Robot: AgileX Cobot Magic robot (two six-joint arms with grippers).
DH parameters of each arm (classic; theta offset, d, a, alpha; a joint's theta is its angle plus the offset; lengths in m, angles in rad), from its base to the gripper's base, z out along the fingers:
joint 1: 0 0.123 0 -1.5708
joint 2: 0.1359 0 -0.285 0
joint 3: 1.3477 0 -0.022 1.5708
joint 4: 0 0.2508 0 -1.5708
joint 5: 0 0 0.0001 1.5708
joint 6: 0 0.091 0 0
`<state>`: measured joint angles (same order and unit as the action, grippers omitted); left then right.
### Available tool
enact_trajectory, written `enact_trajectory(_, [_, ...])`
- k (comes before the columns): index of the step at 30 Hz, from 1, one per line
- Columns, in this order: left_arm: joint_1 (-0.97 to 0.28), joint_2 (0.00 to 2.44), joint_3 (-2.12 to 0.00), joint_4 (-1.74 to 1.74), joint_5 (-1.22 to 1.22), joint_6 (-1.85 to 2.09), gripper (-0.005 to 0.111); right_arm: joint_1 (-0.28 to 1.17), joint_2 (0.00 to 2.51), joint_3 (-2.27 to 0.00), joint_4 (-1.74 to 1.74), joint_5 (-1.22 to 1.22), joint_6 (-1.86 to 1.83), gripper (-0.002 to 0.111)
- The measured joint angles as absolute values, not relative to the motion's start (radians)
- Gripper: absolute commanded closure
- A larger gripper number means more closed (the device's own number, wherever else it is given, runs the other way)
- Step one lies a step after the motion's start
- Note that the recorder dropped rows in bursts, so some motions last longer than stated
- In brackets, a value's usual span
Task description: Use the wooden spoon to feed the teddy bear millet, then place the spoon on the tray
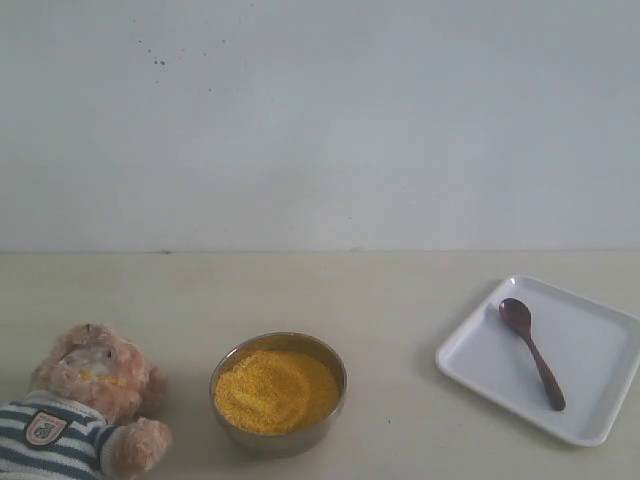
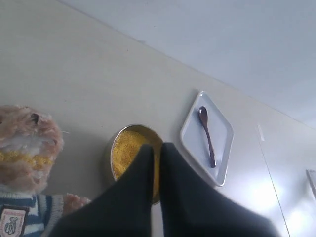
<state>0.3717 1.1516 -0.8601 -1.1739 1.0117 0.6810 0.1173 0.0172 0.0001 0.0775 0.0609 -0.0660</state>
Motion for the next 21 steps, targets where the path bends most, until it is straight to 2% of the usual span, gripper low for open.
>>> enact_trajectory(17, [0.372,1.131,-0.86,-1.184,0.977,0.681,0.103,0.117,0.017,0.0,0.077,0.061,-0.066,0.108])
enact_trajectory(21, [0.351,1.068,-0.84,-1.179,0.859,0.682,0.103,0.117,0.017,0.0,0.077,0.061,-0.066,0.108])
